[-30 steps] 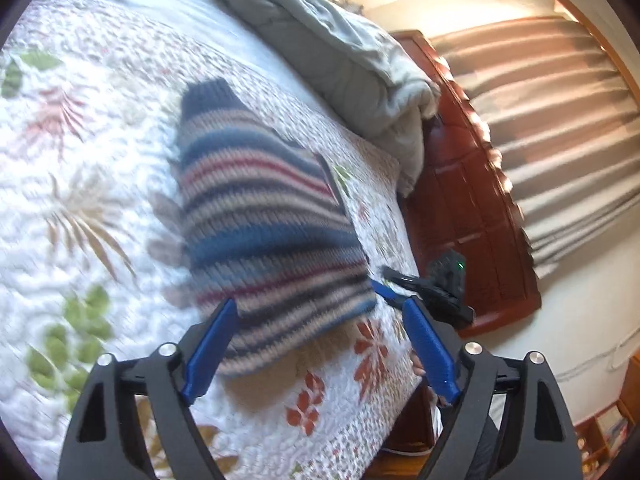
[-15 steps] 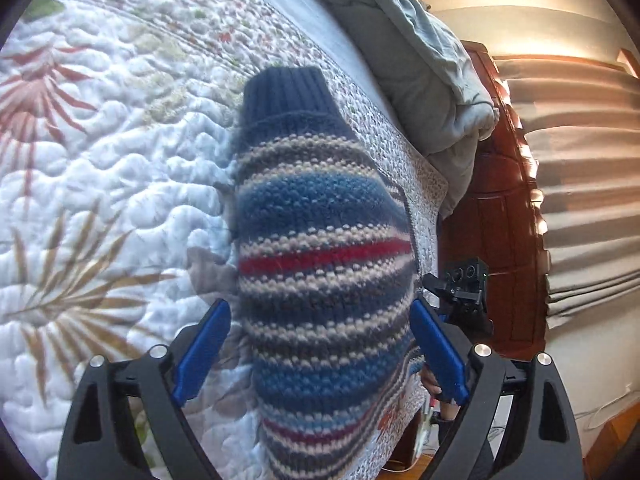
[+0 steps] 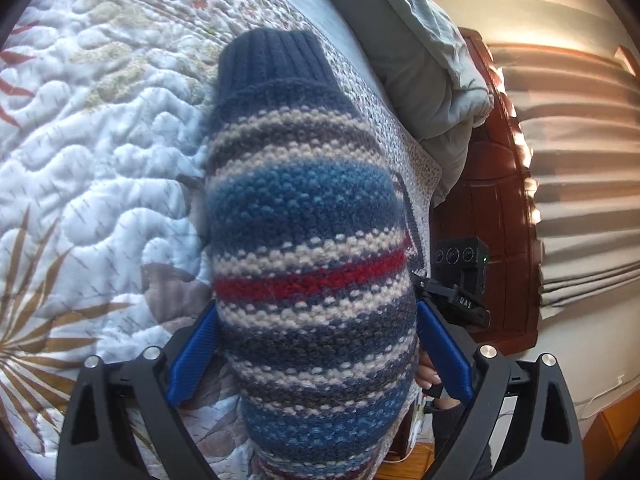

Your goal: Fold small clothes

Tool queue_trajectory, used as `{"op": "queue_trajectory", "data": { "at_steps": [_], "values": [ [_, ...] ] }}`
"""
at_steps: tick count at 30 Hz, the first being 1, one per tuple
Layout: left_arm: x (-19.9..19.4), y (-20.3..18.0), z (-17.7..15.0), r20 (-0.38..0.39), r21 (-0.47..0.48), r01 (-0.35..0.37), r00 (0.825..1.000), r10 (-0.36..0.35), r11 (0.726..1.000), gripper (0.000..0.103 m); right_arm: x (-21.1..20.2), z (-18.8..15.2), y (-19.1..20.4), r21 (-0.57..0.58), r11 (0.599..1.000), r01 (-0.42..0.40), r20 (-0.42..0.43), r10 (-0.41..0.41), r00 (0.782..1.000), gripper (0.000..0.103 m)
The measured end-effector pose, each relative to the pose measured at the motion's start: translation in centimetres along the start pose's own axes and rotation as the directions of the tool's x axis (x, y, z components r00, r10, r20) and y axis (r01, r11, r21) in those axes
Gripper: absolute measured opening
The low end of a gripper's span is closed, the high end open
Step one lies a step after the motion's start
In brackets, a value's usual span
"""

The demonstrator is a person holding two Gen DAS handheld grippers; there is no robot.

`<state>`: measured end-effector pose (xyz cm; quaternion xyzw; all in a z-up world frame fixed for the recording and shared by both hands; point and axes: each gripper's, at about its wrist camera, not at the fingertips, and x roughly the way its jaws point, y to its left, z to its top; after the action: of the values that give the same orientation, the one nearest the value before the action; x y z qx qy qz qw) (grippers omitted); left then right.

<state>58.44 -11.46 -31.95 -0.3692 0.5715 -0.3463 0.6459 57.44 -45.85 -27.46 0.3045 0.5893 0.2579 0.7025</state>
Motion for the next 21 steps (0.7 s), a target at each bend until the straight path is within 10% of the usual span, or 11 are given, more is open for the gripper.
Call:
{"op": "queue_trajectory", "data": {
  "at_steps": [12, 21],
  "values": [
    [-1.5, -3.8, -1.0, 0.01, 0.091, -0.192, 0.981, 0.192, 0.977, 0.066, -0.9, -2.3, 3.6, -0.011, 0.996, 0.084, 0.099, -0.082, 0.992, 0.036],
    [-14.1, -3.3, -7.8, 0.053, 0.122, -0.183, 0.983, 0.177, 0.976, 0.066, 1.4, -11.3, 14.0, -0.123, 0.991, 0.047, 0.13, -0.031, 0.991, 0.036]
  ]
}}
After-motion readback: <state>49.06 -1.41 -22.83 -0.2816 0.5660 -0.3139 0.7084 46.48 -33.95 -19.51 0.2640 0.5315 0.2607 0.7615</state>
